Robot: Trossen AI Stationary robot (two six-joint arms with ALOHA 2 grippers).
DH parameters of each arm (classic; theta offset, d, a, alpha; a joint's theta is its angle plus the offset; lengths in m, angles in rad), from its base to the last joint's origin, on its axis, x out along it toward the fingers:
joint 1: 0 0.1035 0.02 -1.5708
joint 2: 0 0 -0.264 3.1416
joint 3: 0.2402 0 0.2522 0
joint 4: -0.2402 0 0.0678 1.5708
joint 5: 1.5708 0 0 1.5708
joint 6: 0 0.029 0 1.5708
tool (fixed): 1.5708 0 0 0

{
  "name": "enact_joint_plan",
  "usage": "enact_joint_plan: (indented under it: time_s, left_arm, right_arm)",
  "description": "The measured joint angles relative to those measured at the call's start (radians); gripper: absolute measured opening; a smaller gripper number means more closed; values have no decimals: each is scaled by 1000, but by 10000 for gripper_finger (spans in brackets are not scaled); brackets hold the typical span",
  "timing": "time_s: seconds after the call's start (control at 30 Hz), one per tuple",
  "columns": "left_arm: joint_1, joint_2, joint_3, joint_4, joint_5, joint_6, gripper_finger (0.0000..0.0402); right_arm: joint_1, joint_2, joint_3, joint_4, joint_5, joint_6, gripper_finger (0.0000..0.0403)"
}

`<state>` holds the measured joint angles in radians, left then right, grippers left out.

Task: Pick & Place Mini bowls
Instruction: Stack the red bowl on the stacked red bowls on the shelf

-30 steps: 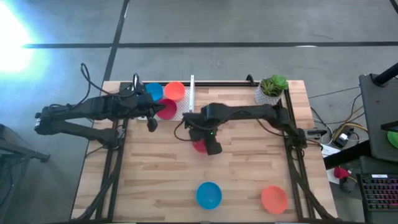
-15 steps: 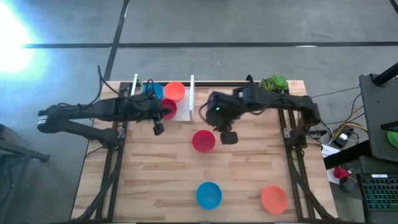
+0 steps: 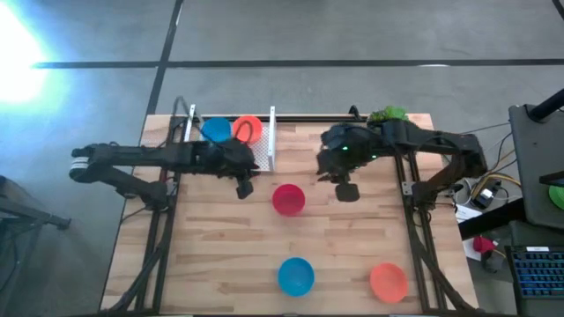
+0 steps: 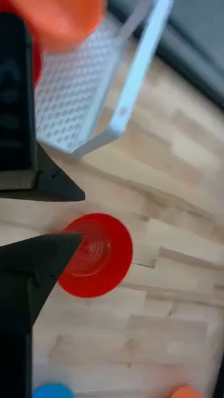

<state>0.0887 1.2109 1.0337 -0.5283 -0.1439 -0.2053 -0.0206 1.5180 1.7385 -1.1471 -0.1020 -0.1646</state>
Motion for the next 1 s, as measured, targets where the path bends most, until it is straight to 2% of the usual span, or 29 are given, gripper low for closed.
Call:
enact_joint_plan:
  time_s: [0.2, 0.4, 0.67, 1.0]
  left_arm:
    - [1, 129, 28, 0, 35, -228, 89]
    - [1, 235, 47, 26, 47, -531, 89]
    - [1, 337, 55, 55, 102, -644, 89]
    - [0, 448, 56, 106, 136, -668, 89]
  right_arm:
    - [1, -121, -87, 110, -2, -22, 69]
    - [1, -212, -157, 165, -2, -22, 70]
    - [1, -254, -172, 166, -3, -27, 74]
    - [1, -255, -172, 165, -4, -53, 67]
